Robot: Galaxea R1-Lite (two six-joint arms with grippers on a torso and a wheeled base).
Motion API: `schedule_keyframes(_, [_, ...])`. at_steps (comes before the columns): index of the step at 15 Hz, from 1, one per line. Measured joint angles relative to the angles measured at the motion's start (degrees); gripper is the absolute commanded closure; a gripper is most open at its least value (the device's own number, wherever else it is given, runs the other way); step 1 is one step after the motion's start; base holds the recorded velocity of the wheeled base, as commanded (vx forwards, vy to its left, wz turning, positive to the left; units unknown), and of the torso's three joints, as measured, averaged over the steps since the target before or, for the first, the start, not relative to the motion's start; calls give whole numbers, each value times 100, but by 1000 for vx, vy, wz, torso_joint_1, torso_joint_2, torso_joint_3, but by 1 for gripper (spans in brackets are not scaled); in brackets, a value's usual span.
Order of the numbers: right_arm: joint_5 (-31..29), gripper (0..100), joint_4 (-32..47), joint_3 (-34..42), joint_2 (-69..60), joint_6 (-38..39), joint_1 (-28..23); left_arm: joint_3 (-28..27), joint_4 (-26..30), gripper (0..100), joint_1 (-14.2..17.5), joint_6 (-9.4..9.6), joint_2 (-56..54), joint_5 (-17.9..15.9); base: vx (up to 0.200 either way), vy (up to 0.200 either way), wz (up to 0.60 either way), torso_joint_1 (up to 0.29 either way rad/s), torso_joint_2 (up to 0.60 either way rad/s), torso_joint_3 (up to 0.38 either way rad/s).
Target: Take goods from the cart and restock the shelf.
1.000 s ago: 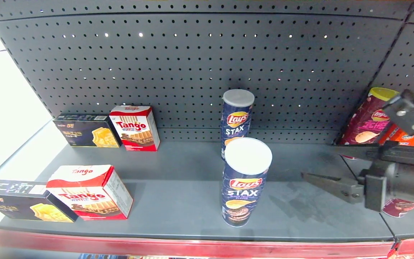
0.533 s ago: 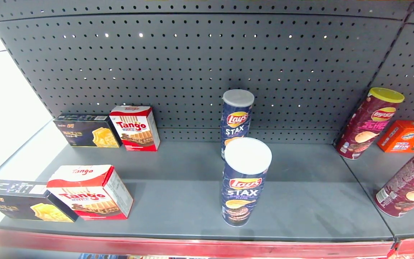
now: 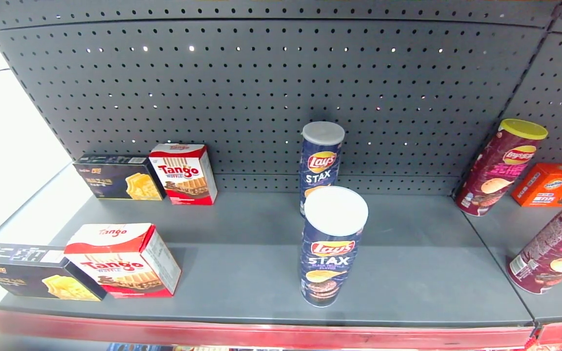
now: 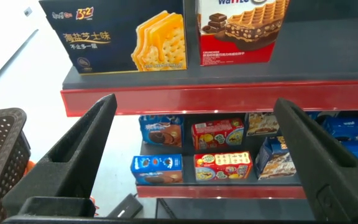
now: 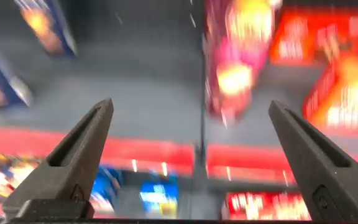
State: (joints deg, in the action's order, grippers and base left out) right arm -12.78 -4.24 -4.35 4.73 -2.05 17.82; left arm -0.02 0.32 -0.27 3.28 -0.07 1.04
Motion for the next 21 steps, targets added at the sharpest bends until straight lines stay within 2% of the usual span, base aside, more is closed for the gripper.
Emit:
schedule_keyframes(1, [369, 0, 44, 216, -160, 9, -10, 2, 0, 0, 0, 13, 0, -9, 0, 0, 0, 0, 0, 0])
schedule_keyframes(2, [1040, 0, 116, 304, -269, -27, -10, 2, -2, 0, 0, 20, 0, -17, 0, 0, 0, 0, 0, 0])
schedule_keyframes(3, [1452, 0, 422, 317, -350, -77, -5, 2, -2, 0, 0, 24, 0, -22, 0, 0, 0, 0, 0, 0])
schedule_keyframes(8, [719, 0, 590, 229, -160, 338, -208, -2, -5, 0, 0, 9, 0, -35, 0, 0, 0, 0, 0, 0])
schedule_keyframes(10, [660, 0, 585, 238, 138, 349, -672, -2, -5, 0, 0, 5, 0, -35, 0, 0, 0, 0, 0, 0])
schedule_keyframes(12, [662, 0, 568, 254, 227, 357, -1380, -2, -5, 0, 0, -9, 0, -35, 0, 0, 0, 0, 0, 0])
schedule_keyframes(14, [822, 0, 468, 345, 39, 273, -1769, -2, -5, 0, 0, -11, 0, -35, 0, 0, 0, 0, 0, 0])
schedule_keyframes(16, [1331, 0, 429, 405, -195, 112, -1769, -2, -5, 0, 0, -2, 0, -124, 0, 0, 0, 0, 0, 0])
schedule_keyframes(19, [994, 0, 406, 424, -363, 350, -1780, -2, -7, 0, 0, 2, 0, -155, 0, 0, 0, 0, 0, 0])
schedule_keyframes(21, [1013, 0, 414, 430, -405, 262, -1782, -2, -7, 0, 0, 11, 0, -157, 0, 0, 0, 0, 0, 0])
